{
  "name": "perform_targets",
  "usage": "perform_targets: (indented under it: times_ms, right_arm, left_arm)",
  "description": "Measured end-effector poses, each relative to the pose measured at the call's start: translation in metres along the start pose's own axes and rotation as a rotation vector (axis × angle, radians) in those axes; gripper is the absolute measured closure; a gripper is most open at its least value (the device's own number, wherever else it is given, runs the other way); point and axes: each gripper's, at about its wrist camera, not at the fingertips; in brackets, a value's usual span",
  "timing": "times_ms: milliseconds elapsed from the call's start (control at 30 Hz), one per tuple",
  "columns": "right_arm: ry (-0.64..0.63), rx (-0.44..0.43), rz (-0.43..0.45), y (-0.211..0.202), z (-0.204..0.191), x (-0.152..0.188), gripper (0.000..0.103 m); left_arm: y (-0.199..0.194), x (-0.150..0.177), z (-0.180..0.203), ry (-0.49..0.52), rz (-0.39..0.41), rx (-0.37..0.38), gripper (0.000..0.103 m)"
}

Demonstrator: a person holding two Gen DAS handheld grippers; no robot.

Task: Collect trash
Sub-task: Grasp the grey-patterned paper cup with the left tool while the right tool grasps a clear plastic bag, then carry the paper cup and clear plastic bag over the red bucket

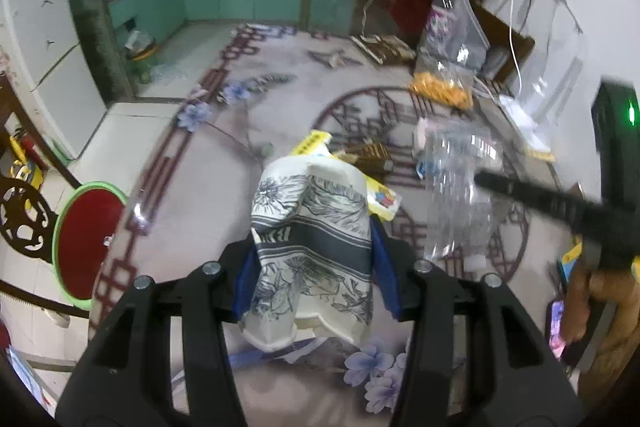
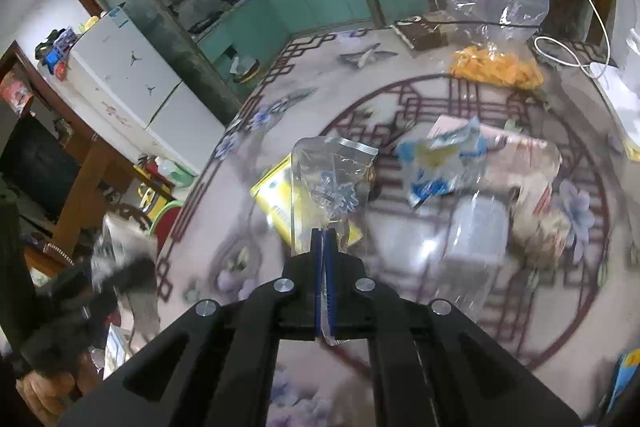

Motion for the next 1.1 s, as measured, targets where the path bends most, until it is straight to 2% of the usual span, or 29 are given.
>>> perform_targets:
  times_ms: [467,800,933,1100]
  right_arm:
    - [-0.116,-0.066,0.022,-0.013,-0.066,0.021,0.101]
    - [-0.138,-0.061,0.011,-0.011,-0.086,0.037,0.1]
    - [-0.128,-0.065,-0.019,-0.002,-0.091,0.047,0.1]
    - [-0.126,-0.075,-0.021,0.009,-0.108,0.046,0.1]
  left_arm:
    - [-0.049,0.006,-0.033,-0.052,0.091,-0.098,0.055]
    - [-0.059,0.023,-0.064,-0.1,0.079,-0.145,0.055]
    - [-0.053,0.032,-0.086,-0.124,0.032,-0.187,0.055]
    - [-0.057,0.028,-0.112,-0.129,0.045,-0.224,0.055]
Point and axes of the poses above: each gripper's, at about its wrist camera, not at the fingertips, and y roughly the way its jaws point, z to its right, x to its underside, and after that the axes turned 13 degrees about z, right-handed
